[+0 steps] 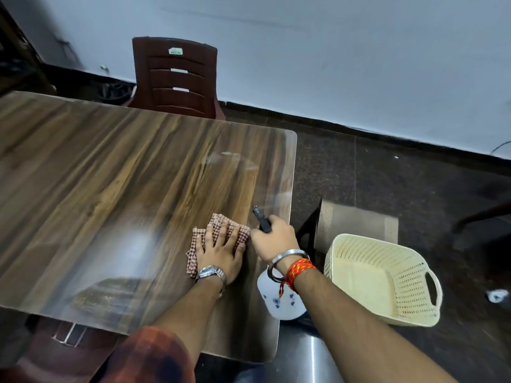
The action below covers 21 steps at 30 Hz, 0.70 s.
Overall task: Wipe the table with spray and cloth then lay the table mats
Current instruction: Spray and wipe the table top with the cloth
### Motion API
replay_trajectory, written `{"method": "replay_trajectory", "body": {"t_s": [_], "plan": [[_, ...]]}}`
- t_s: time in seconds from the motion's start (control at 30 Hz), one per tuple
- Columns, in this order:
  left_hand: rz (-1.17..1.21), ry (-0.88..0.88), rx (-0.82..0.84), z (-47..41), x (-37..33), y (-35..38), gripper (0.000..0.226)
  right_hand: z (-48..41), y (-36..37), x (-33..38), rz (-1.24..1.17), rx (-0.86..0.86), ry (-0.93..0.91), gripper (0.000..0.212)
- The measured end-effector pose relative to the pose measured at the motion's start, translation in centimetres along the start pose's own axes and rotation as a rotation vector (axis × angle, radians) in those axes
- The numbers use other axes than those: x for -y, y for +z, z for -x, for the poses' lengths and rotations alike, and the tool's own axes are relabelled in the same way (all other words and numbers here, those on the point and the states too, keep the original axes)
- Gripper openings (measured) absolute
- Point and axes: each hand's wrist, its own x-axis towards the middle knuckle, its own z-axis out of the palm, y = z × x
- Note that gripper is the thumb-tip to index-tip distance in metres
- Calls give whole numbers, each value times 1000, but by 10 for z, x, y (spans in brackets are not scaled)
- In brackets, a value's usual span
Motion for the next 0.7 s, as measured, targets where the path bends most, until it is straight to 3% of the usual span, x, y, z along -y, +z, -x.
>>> {"method": "replay_trajectory", "body": {"t_s": [0.13,0.27,0.47,0.7], "plan": [[42,-87,-30,-64,-4,-10,57,-50,-11,18,31,-27,22,15],[54,-152,-37,-140,7,-26,59,-101,-13,27,65,61,41,30],[41,-253,-38,-252,26,-51,60,-165,-15,19,50,42,51,21],[13,-131,-46,-329,-25,-62,60,-205,-23,14,-11,4,92,16]]}}
